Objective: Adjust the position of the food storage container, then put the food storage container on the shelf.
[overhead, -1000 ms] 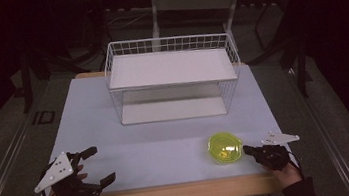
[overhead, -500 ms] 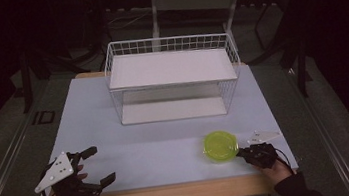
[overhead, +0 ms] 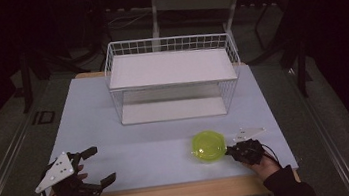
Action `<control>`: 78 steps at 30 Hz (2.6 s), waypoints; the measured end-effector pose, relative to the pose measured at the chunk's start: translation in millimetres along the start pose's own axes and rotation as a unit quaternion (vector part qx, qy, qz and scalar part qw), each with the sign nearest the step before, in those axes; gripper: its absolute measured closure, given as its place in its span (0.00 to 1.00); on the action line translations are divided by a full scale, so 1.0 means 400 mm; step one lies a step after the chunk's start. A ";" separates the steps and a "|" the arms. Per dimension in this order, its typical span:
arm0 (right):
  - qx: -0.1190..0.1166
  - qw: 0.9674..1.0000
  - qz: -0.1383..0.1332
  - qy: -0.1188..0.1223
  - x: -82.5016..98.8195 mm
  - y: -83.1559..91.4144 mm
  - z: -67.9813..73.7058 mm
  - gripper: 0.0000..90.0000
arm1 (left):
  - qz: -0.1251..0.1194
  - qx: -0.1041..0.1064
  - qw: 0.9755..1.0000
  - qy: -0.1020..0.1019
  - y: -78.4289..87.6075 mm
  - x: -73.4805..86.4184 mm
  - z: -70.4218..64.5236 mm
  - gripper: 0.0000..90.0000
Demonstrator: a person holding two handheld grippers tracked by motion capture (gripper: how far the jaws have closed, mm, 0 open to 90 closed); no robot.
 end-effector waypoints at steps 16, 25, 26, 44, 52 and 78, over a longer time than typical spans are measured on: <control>-0.027 0.999 0.004 0.041 -0.101 -0.059 0.076 1.00 | 0.001 0.001 1.000 -0.005 0.000 -0.001 -0.004 0.00; -0.034 0.998 0.007 0.056 -0.142 -0.092 0.107 1.00 | 0.001 0.005 1.000 -0.006 -0.001 -0.001 -0.006 0.00; -0.036 0.998 0.009 0.057 -0.145 -0.096 0.110 1.00 | 0.001 0.006 1.000 -0.006 -0.001 0.000 -0.006 0.00; 0.006 0.998 0.000 0.058 -0.138 -0.054 0.083 0.96 | -0.006 0.009 1.000 -0.008 0.000 -0.004 -0.011 0.00; 0.028 0.997 -0.026 0.062 -0.128 0.017 0.080 0.79 | -0.032 0.025 0.999 -0.018 0.003 -0.019 -0.023 0.00; 0.032 0.993 -0.107 0.038 -0.190 0.150 0.160 0.53 | 0.073 0.100 0.992 0.003 -0.130 -0.097 -0.085 0.00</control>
Point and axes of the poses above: each handheld gripper's, and its own axes: y roughly backward along the jaws, x roughly out of its underside, z roughly to its left, the point moved 6 cm from there along -y, roughly forward along the jaws, and after that the axes turned 12 degrees about z, right-handed, at the moved point
